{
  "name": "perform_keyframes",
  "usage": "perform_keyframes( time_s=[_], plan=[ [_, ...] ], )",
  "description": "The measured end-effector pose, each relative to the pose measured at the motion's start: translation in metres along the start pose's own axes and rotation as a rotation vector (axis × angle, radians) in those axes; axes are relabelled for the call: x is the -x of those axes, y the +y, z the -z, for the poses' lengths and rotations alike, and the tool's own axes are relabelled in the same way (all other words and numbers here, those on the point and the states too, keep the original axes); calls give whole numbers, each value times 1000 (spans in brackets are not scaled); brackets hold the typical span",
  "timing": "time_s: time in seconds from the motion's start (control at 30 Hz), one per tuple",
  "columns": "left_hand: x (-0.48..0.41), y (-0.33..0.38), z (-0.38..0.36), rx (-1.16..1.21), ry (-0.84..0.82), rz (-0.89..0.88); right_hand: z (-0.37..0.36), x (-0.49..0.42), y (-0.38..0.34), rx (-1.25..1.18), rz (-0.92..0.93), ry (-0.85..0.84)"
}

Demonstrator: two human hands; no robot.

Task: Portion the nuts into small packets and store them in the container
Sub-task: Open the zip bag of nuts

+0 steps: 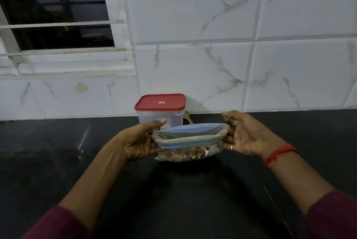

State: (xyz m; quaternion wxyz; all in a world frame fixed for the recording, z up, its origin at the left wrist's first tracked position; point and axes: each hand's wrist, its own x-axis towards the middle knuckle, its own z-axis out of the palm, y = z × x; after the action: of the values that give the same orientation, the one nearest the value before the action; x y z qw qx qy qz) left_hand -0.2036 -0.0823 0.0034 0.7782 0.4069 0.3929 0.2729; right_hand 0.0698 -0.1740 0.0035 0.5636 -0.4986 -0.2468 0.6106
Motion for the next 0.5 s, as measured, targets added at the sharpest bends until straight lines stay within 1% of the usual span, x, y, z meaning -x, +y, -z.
perform_keyframes(
  time_s=[0.07, 0.2, 0.3, 0.37, 0.4, 0.43, 0.5],
  plan=[
    [3, -1, 1, -166, 76, -45, -3, 3, 0, 234, 29, -23],
    [7, 0, -1, -669, 222, -151, -18, 9, 2, 778, 168, 32],
    [7, 5, -2, -1070, 243, -195, -28, 13, 3, 1182, 274, 103],
    [8, 6, -5, -1268, 221, -249, -32, 18, 5, 1481, 364, 180],
    [8, 6, -7, -1327, 218, -284, -34, 20, 6, 1570, 432, 201],
    [9, 6, -9, -1377, 220, -326, -35, 21, 8, 1610, 500, 202],
    [12, 4, -16, -1487, 243, -418, -36, 22, 9, 1632, 599, 198]
  ],
)
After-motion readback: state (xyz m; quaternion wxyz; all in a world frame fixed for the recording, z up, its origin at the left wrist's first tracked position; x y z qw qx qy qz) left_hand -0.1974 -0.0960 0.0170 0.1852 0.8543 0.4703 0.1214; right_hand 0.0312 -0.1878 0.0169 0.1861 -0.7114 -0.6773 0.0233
